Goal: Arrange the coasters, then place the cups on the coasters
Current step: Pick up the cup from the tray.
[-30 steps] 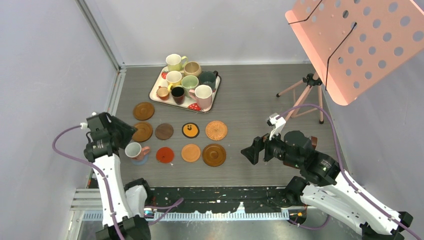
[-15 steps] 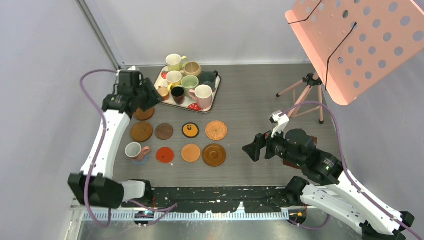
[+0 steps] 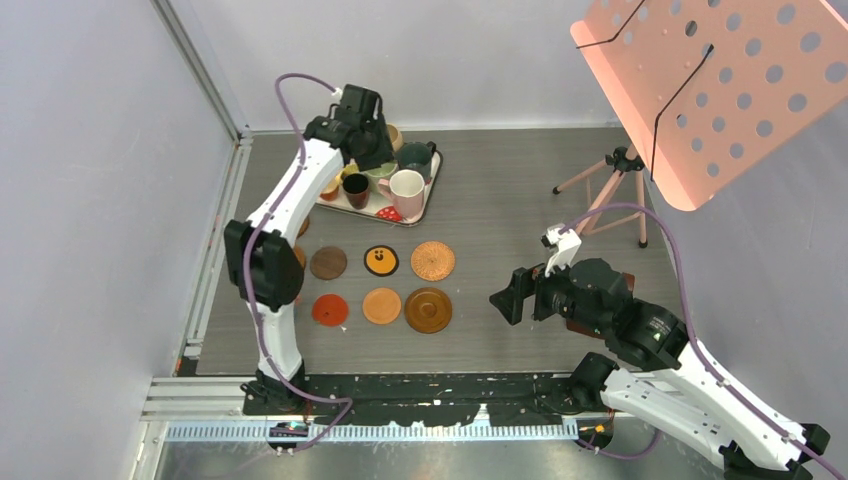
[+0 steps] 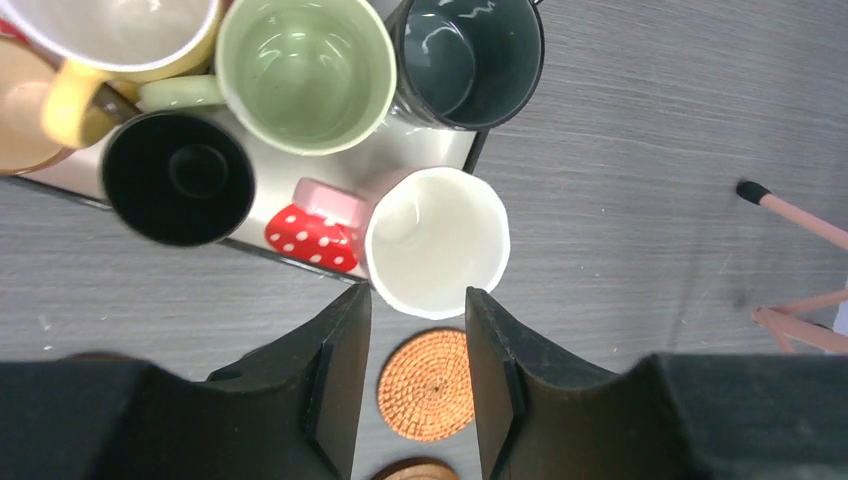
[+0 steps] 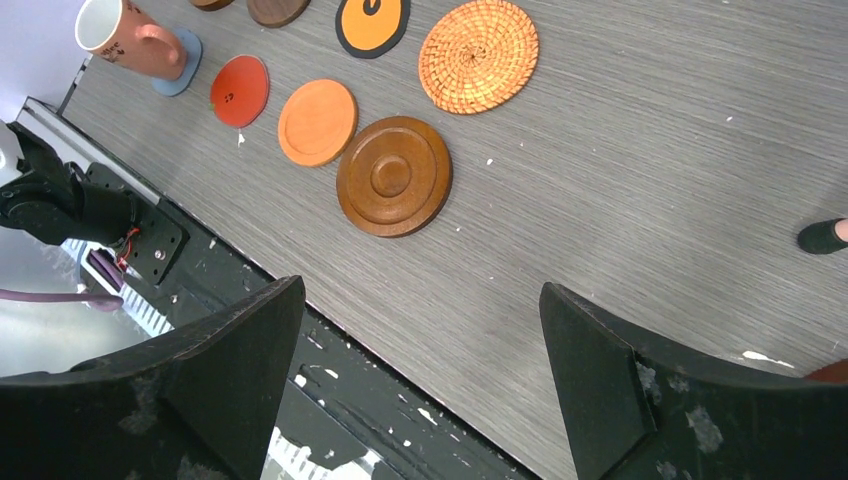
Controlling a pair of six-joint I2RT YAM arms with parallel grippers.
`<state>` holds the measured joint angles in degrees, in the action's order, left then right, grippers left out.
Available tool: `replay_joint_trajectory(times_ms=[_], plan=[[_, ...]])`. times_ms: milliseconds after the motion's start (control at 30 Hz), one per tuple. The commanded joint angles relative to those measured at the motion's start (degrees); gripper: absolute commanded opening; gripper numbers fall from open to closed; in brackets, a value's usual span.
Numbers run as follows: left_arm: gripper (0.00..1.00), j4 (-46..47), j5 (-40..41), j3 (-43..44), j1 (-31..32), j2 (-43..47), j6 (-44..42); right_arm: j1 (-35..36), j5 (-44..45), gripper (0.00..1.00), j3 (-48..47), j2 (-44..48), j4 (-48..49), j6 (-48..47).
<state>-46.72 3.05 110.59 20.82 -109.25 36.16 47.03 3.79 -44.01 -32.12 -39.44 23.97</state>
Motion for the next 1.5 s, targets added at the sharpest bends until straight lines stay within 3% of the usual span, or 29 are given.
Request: replay_joint_trajectory(times_ms=[0, 967, 1333, 1467], plan=[[0.41, -4.7, 2.7, 7.0, 1.0, -5.5, 2.4, -0.1, 1.9, 0.96, -2.8, 1.0, 0.1, 0.7], [0.33, -3.5, 0.4, 3.1, 2.1, -12.7, 6.3, -0.1, 2.8, 0.96, -1.8, 3.0, -0.7, 0.2], [0.0, -4.7, -1.3, 3.2, 2.4, -9.5, 4.2, -0.1, 3.1, 0.95, -2.7, 2.7, -1.1, 0.3], [0.0, -5.6, -1.3, 2.5, 2.4, -6.3, 3.2, 0.0, 3.4, 0.95, -2.9, 2.9, -1.1, 0.5]])
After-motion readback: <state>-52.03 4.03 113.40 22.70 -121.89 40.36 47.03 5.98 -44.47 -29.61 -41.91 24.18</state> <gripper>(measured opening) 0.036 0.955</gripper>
